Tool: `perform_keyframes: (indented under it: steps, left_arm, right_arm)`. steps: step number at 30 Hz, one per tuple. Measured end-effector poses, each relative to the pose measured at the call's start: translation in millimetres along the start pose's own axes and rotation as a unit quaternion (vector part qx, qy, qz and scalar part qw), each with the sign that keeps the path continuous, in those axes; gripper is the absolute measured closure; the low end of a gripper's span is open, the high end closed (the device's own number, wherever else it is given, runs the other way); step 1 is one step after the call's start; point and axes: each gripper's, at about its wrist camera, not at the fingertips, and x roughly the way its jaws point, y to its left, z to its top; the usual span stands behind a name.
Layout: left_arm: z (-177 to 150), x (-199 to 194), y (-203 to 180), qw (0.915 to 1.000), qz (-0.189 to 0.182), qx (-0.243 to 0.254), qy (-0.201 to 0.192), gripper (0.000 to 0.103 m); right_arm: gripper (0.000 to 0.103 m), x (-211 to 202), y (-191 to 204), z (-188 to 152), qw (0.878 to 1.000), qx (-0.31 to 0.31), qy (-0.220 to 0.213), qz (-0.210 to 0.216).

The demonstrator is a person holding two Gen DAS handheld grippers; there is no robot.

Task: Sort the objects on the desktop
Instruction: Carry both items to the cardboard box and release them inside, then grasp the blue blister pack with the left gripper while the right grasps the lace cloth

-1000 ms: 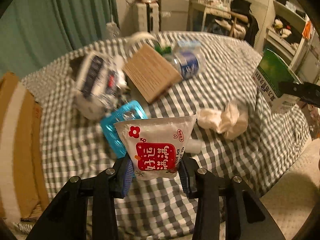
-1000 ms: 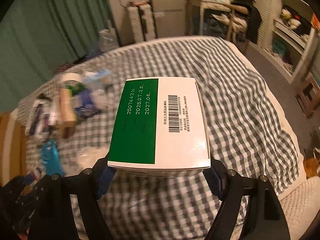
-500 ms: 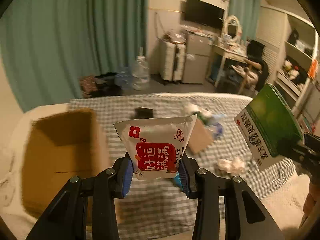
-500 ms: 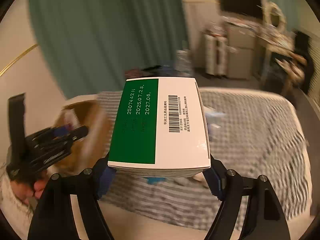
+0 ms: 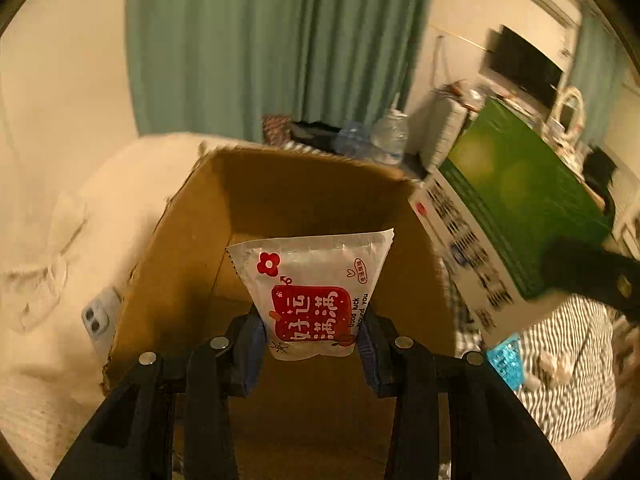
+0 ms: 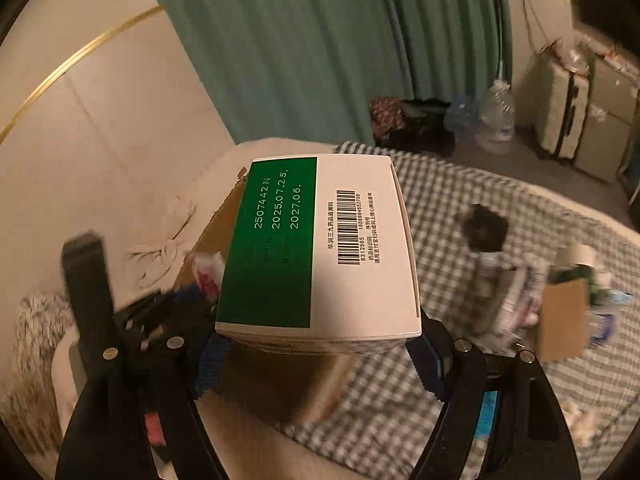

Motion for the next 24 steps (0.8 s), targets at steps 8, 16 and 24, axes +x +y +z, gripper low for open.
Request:
perform_keyframes:
  steps: [8, 16, 24]
  left_arm:
    - [-9, 16, 20, 0.999, 0.029, -0.03, 0.014, 0.007]
    - [-5, -19, -5, 0.9991, 0.036, -0.011, -0.017, 0.007]
    - [-13, -73, -104, 0.9984, -0.019, 0.034, -0.042, 0.0]
  right_arm:
    - [0.001, 5, 10, 17, 0.998, -0.014, -0.043, -0.035]
    - [0.001, -82, -56, -15, 0.992, 0.043, -0.077, -0.091]
    - [0.001, -209, -175, -113, 0.957, 0.105, -0.089, -0.254]
